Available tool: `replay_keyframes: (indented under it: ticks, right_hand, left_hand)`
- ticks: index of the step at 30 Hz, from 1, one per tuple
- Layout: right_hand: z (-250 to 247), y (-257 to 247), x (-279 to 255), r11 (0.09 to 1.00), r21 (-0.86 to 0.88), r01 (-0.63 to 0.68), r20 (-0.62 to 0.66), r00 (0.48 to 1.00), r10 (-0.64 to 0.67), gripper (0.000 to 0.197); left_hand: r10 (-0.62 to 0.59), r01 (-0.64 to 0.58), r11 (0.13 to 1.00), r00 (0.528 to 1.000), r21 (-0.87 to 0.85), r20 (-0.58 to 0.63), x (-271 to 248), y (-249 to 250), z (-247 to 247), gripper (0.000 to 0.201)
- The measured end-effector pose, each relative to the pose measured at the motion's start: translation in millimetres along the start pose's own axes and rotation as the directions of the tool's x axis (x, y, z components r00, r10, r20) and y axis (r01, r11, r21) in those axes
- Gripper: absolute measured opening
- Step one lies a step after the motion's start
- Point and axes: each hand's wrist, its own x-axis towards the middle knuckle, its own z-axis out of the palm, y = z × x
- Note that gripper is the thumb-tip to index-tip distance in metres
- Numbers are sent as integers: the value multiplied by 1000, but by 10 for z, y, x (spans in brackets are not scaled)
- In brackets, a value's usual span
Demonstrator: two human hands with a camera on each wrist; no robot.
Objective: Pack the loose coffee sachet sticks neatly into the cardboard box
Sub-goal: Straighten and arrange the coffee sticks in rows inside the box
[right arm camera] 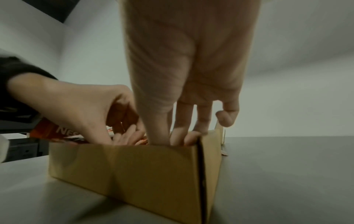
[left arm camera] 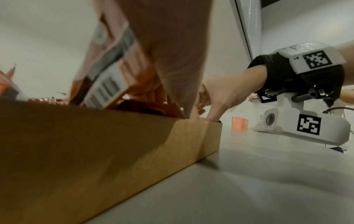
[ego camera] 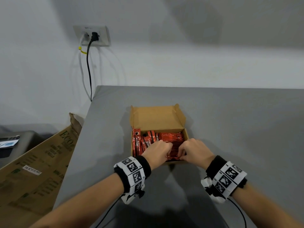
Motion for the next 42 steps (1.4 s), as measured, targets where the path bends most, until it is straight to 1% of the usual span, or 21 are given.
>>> replay_keyframes:
  ticks: [5,9,11,12,14,16,17,19,21,23,25,27,29,31,33,35,37,38,39,40,42]
  right_hand:
    - [-25,-56,18,998,-48,-28,10,1000,29,11]
    - [-59,-67,14,999,-25,-30,23,999,30,9]
    - [-82,-52,14,999,13,-32,51,998,31,9]
    - [-100,-33,13,998,44,-37,67,997,34,10]
    - [-146,-8,8,992,114,-53,60,997,46,10]
    - [-159,-50,41,990,138,-41,-28,999,46,11]
    - [-149,-106,80,990,135,-30,-85,996,41,14]
    - [-120,-282,183,986,167,-10,-148,988,35,21]
    - [-112,-482,274,977,212,11,-141,990,19,25]
    - [-123,-655,305,979,200,41,-132,991,-15,32]
    - [-101,-801,279,985,168,47,-130,991,-25,41]
    - [-44,-897,250,988,150,39,-125,992,-20,36]
    - [18,-932,262,985,170,27,-134,991,-4,30]
    - [54,-919,290,976,217,10,-140,990,21,31]
    - [59,-917,302,962,274,-1,-118,992,35,32]
    - [56,-906,306,944,330,7,-110,993,31,23]
    - [32,-829,317,920,391,8,-139,989,51,11]
    - [2,-774,318,901,435,-1,-152,985,75,9]
    - [-35,-712,311,876,482,-3,-165,982,94,11]
    - [-76,-648,297,853,521,3,-171,980,102,16]
    - [-130,-523,256,817,574,52,-172,983,59,17]
  left_hand:
    - [22,-22,1000,999,13,28,5,-46,2,3]
    - [16,-15,1000,1000,-16,23,-17,-59,-64,16]
    - [-10,6,998,998,-58,-63,-78,-91,-148,19]
    - [-50,40,996,991,-84,-126,-114,-134,-211,17]
    - [-169,139,982,950,-130,-262,-189,-271,-370,13]
    - [-263,227,964,892,-141,-368,-259,-427,-517,12]
    - [-280,248,960,881,-133,-382,-282,-480,-561,11]
    - [-271,248,962,902,-112,-335,-318,-512,-588,10]
    - [-242,225,970,926,-91,-290,-362,-491,-563,11]
    - [-251,231,968,920,-101,-300,-419,-494,-526,18]
    - [-312,281,949,898,-139,-311,-483,-520,-508,20]
    - [-354,310,933,886,-184,-301,-525,-534,-477,17]
    - [-367,316,925,889,-214,-275,-562,-513,-439,12]
    - [-377,323,918,891,-229,-253,-582,-491,-398,11]
    - [-384,333,914,894,-231,-231,-588,-487,-363,11]
    - [-387,342,916,891,-211,-236,-577,-488,-355,12]
    - [-385,334,918,878,-214,-285,-553,-505,-371,14]
    - [-376,314,921,868,-230,-323,-540,-506,-387,16]
    - [-353,274,928,862,-251,-363,-525,-502,-404,18]
    - [-315,218,937,864,-272,-393,-509,-486,-421,22]
    - [-220,99,946,895,-309,-387,-478,-435,-455,30]
